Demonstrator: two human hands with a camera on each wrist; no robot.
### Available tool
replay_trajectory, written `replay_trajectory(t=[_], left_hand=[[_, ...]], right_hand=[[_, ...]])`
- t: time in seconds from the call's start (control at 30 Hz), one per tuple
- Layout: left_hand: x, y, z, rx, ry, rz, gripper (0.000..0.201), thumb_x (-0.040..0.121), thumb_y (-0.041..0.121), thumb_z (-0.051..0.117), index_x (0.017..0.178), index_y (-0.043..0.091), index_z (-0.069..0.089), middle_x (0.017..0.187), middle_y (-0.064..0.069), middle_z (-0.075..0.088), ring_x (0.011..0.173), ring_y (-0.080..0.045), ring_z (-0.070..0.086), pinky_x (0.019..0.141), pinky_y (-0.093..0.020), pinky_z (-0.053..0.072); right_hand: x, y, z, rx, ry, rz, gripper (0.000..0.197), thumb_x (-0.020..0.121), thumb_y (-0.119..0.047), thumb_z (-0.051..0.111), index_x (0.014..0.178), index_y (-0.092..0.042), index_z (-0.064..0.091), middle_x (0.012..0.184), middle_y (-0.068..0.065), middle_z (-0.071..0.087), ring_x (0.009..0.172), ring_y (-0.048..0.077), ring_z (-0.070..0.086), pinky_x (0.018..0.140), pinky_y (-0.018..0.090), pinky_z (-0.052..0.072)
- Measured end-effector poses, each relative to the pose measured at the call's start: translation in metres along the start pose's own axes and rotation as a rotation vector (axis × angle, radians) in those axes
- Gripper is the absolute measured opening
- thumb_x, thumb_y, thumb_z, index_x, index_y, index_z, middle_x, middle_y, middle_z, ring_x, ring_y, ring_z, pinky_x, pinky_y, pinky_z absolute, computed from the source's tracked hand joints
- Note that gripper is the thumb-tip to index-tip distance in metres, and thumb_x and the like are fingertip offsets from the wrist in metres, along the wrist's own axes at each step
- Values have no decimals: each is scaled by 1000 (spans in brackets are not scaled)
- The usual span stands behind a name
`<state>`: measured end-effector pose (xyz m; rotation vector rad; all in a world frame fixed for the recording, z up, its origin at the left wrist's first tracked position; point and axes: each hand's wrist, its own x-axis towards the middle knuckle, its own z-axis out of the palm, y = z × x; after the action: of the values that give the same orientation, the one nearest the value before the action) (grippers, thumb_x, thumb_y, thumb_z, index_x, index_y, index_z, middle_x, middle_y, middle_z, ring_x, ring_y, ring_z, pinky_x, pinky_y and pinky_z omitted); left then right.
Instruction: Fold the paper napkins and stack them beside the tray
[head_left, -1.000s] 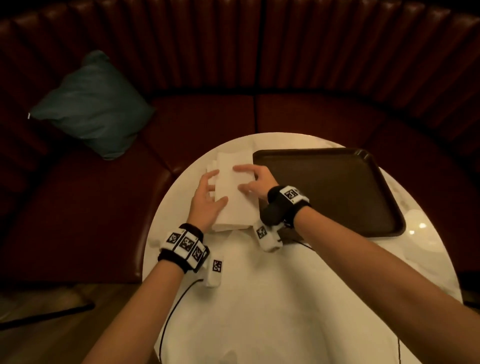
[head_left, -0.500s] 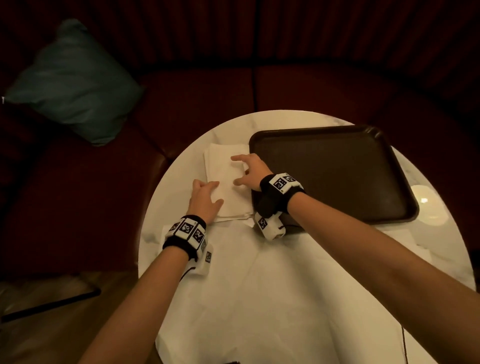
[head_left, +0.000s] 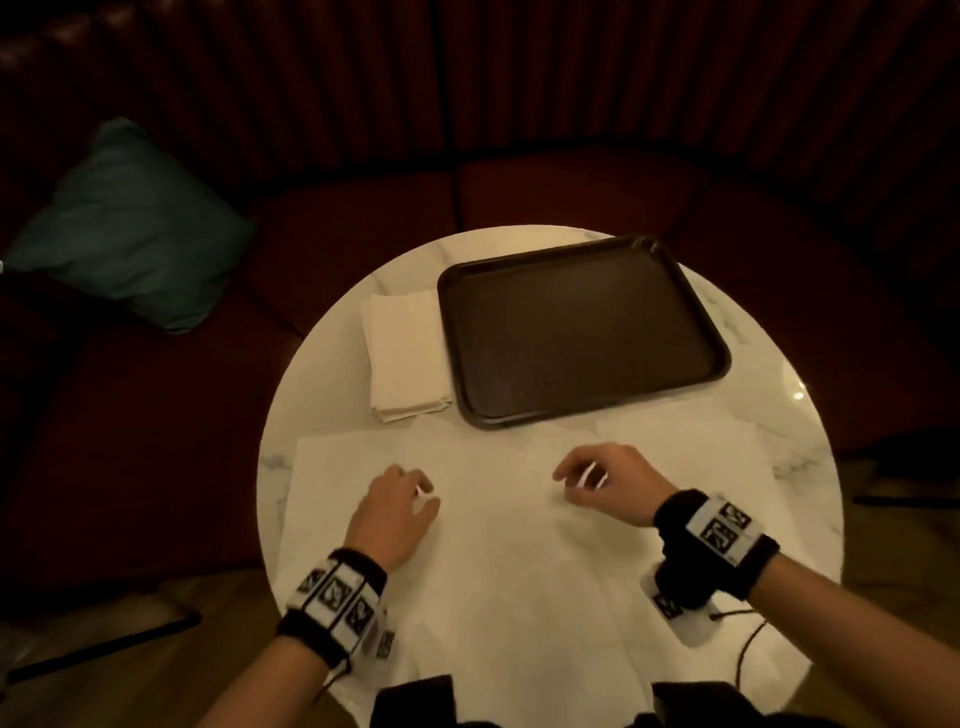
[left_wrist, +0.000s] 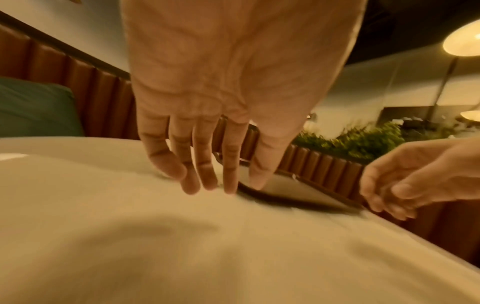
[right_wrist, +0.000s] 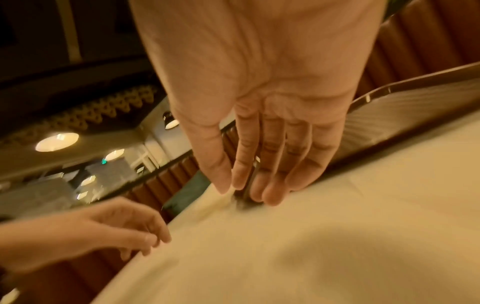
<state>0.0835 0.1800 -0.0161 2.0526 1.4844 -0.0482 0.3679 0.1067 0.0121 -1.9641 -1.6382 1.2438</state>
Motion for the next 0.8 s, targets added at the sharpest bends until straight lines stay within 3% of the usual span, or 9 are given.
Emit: replay_trajectory(t=[0.07, 0.17, 0.3, 0.43, 0.53, 0.6, 0.7, 0.8], left_hand=[[-34, 4, 17, 13, -72, 18, 26, 91, 42, 58, 108, 23, 61, 100, 5, 50, 98, -15, 53, 84, -28, 44], [-70, 7, 37, 42, -148, 8, 38, 86, 58, 58, 111, 28, 56, 101, 10, 45, 100, -10, 48, 85, -25, 42], [-91, 6, 50, 106, -206, -84, 65, 71, 70, 65, 119, 32, 47, 114, 8, 46, 110, -14, 49, 91, -34, 45], [-107, 7, 45, 179, -199, -235, 71, 68, 65, 71, 121, 26, 41, 121, 1, 45, 112, -23, 51, 92, -38, 46], [-118, 7, 39, 138, -210, -312, 64, 72, 56, 75, 115, 21, 42, 121, -5, 45, 108, -24, 53, 90, -32, 45], [-124, 7, 35, 31, -189, -333, 53, 72, 40, 80, 104, 21, 43, 114, -4, 47, 96, -18, 53, 85, -26, 45], [-127, 9, 22, -209, -130, -378, 53, 60, 19, 89, 99, 18, 53, 103, -6, 57, 75, -13, 56, 72, -26, 54], [-129, 15, -2, -420, -88, -382, 60, 51, 16, 94, 100, 20, 60, 93, -6, 63, 77, -12, 60, 61, -20, 51]], right_hand=[[-17, 9, 27, -33, -98, 8, 15, 81, -21, 72, 94, -28, 69, 86, -7, 68, 72, 9, 61, 67, 13, 46], [-35, 9, 64, -45, -238, 19, 26, 81, -28, 73, 105, -24, 68, 90, -9, 64, 75, 7, 57, 73, 18, 47], [-45, 4, 96, -111, -299, 22, 49, 78, -39, 75, 121, -23, 58, 97, -8, 58, 85, 12, 55, 81, 26, 47], [-51, -4, 113, -144, -300, 22, 63, 73, -42, 79, 126, -26, 50, 98, -6, 58, 87, 15, 55, 81, 28, 47], [-53, -8, 121, -167, -266, 8, 69, 69, -39, 82, 127, -29, 45, 90, -8, 59, 83, 15, 57, 74, 25, 46], [-52, -9, 122, -112, -241, 19, 67, 69, -28, 83, 124, -29, 45, 81, -9, 59, 74, 11, 58, 70, 23, 47], [-51, -10, 117, -35, -225, 50, 57, 70, -11, 81, 115, -27, 49, 73, -9, 61, 65, 7, 58, 72, 25, 53], [-56, -12, 106, -12, -246, 28, 48, 70, -10, 80, 106, -28, 54, 70, -9, 62, 64, 5, 59, 68, 20, 51]])
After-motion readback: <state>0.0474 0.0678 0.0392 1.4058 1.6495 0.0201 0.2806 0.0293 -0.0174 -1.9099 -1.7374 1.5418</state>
